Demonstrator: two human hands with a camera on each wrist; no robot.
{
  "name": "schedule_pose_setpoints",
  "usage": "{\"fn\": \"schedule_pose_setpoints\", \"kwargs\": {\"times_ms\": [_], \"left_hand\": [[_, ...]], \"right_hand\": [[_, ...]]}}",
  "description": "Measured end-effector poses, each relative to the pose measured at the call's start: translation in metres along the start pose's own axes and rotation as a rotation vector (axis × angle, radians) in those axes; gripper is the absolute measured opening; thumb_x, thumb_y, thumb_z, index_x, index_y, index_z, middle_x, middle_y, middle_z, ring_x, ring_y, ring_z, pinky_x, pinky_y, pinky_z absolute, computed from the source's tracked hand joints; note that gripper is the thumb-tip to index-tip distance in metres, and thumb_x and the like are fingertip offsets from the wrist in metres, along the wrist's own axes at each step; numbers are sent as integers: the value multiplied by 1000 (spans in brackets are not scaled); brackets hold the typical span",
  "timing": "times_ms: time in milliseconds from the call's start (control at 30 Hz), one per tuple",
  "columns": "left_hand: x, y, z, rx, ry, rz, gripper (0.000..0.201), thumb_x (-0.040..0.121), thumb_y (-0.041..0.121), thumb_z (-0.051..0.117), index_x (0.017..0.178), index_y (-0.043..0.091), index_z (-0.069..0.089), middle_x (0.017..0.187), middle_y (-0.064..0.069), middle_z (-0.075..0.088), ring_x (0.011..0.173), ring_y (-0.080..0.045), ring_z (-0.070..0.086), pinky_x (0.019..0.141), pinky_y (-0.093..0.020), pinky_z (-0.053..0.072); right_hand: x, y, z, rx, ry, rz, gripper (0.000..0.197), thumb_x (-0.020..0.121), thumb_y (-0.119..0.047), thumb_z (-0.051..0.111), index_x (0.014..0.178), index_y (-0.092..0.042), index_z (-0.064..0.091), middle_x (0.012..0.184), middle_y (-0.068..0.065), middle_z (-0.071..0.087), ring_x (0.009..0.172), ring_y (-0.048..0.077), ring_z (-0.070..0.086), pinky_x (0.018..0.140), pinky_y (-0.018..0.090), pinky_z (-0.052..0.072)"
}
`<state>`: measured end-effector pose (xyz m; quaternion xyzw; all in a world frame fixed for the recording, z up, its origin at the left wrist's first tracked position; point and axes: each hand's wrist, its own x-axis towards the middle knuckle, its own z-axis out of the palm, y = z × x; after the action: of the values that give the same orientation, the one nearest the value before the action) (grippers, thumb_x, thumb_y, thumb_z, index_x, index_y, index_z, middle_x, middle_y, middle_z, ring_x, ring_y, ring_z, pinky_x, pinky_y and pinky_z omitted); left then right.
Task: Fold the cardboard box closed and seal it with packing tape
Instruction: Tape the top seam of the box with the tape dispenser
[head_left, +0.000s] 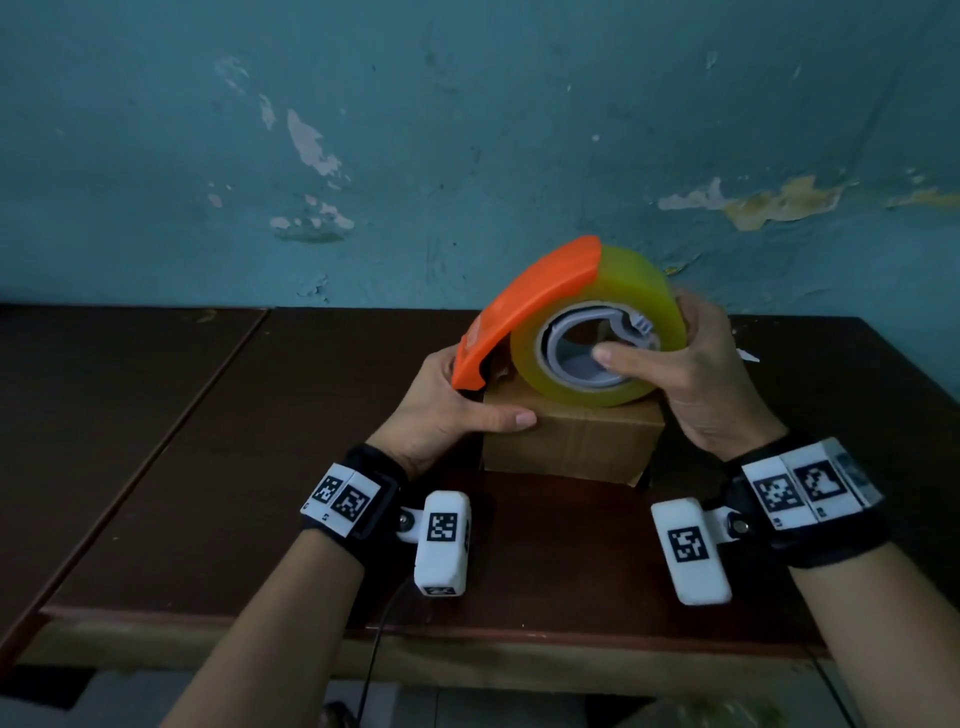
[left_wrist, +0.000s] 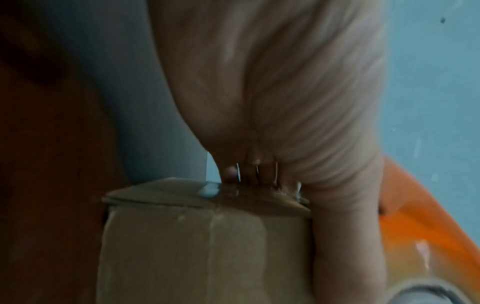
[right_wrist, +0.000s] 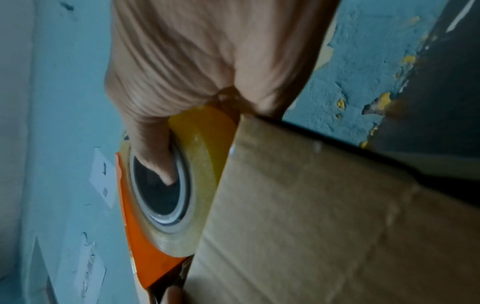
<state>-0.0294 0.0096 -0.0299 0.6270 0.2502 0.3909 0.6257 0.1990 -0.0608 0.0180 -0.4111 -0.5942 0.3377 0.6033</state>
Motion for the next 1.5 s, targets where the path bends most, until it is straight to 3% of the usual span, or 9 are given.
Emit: {"fn": "schedule_pose_setpoints", "kwargs": {"times_ms": [233, 467, 600, 667, 833, 967, 1233, 1367, 1500], "left_hand": [[1, 2, 0, 8, 33, 22, 88, 60, 0, 90, 139, 2, 51, 138, -26, 58, 132, -43, 55, 113, -60, 41], [0, 0, -1, 42, 12, 22, 82, 59, 6, 94, 133, 4, 59, 130, -20, 66, 127, -37, 61, 112, -58, 43], [-11, 7, -17, -45, 97, 43, 96, 55, 23, 99, 137, 2, 54, 137, -12, 66, 132, -30, 59, 113, -47, 46], [-15, 8, -19, -36, 110, 52, 96, 58, 17, 97, 140, 1, 52, 140, -13, 64, 135, -30, 56, 114, -47, 44], [-4, 7, -3, 55, 40, 53, 82, 66, 7, 87, 141, 4, 52, 141, -11, 63, 136, -29, 55, 115, -50, 43], [-1, 4, -4, 81, 17, 50, 77, 68, 10, 87, 138, 9, 54, 143, -9, 61, 137, -32, 52, 113, -61, 40], [-3, 1, 21, 5, -50, -24, 43, 92, 17, 65, 135, 14, 59, 138, -21, 57, 123, -39, 57, 101, -57, 46], [-3, -4, 37, 10, 30, 1, 34, 104, 32, 45, 125, 13, 64, 129, -26, 60, 107, -30, 60, 95, -50, 44], [0, -9, 33, 108, 71, 134, 24, 105, 22, 53, 117, 7, 66, 123, -23, 63, 114, -37, 61, 104, -59, 44]], "right_hand": [[2, -5, -15, -109, 23, -24, 44, 74, 12, 74, 113, -5, 64, 107, 29, 66, 99, 47, 65, 87, 54, 57], [5, -15, -22, -197, -79, -56, 56, 73, 23, 73, 108, -21, 67, 93, -6, 76, 87, 13, 73, 75, 25, 60], [4, -26, -61, -117, 122, -82, 53, 67, 14, 69, 96, -31, 76, 86, -14, 77, 80, 5, 73, 76, 23, 59], [2, -32, -85, -76, 245, -97, 47, 62, 5, 73, 101, -22, 74, 86, -17, 78, 82, 5, 73, 83, 29, 59], [-8, -17, -105, -46, 292, -68, 68, 56, -34, 90, 114, -6, 67, 113, 11, 72, 114, 35, 68, 96, 49, 57], [-15, -17, -122, 23, 414, -134, 82, 66, -31, 86, 123, 18, 53, 119, 25, 59, 115, 48, 61, 102, 68, 46], [-10, -28, -100, 338, 403, -166, 38, 89, 2, 54, 114, -20, 73, 127, 10, 66, 129, 34, 60, 105, 49, 51], [-6, -29, -64, 429, 318, -81, 39, 91, 4, 44, 113, -17, 69, 113, 4, 72, 119, 27, 66, 95, 41, 55], [-3, -25, -37, 513, 252, -35, 33, 92, 3, 44, 113, -11, 64, 112, 7, 69, 117, 27, 65, 96, 41, 54]]}}
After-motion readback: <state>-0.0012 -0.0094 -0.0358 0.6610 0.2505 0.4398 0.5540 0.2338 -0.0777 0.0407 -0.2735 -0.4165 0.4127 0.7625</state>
